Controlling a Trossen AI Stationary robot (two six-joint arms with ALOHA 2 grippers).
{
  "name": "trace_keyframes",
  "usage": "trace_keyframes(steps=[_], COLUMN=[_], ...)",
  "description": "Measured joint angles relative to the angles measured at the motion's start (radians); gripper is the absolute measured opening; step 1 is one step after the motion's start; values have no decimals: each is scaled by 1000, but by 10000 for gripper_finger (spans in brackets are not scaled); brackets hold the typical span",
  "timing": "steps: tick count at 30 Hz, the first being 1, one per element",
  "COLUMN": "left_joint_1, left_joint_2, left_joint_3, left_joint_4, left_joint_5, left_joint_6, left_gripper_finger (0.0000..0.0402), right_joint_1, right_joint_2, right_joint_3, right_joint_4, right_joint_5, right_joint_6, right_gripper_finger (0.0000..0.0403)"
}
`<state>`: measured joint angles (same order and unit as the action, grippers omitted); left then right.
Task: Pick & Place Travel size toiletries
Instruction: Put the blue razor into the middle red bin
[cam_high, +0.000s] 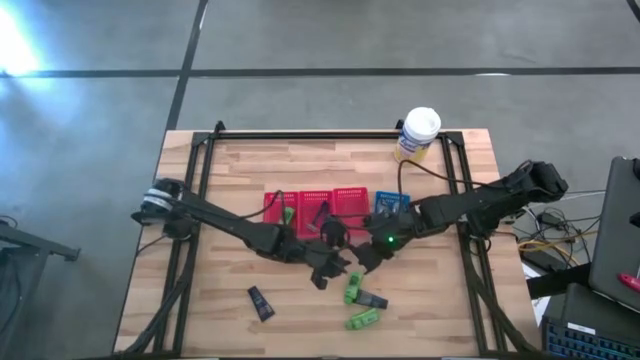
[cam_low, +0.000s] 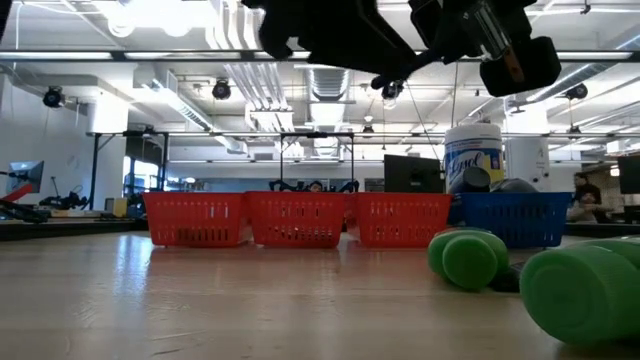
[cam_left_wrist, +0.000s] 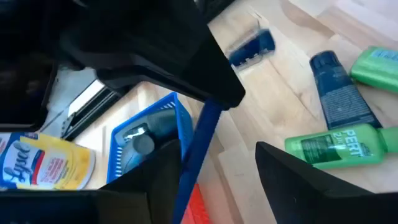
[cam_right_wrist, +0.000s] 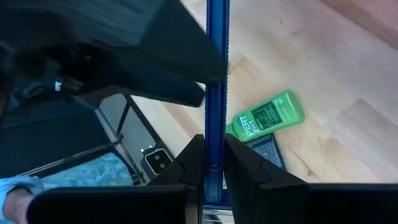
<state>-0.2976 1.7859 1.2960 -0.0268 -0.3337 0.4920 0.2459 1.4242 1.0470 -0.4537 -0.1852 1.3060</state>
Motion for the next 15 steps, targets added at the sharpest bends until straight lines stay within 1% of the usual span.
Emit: trace_keyframes(steps=[4, 10, 15], left_joint_1=[6, 10, 12], left_joint_2=[36, 53, 51], left_joint_3=[33, 63, 59], left_joint_4=[0, 0, -23], left_joint_5=[-8, -27, -34], left_joint_6=[26, 30, 30], left_gripper_finger=[203, 193, 166], right_joint_1=[0, 2, 5], right_joint_2=[0, 0, 0], right_joint_3=[-1, -2, -2], right_joint_4=[19, 20, 19], right_joint_5=[-25, -40, -55], right_joint_6=[-5, -16, -25], right_gripper_finger=[34, 34, 34])
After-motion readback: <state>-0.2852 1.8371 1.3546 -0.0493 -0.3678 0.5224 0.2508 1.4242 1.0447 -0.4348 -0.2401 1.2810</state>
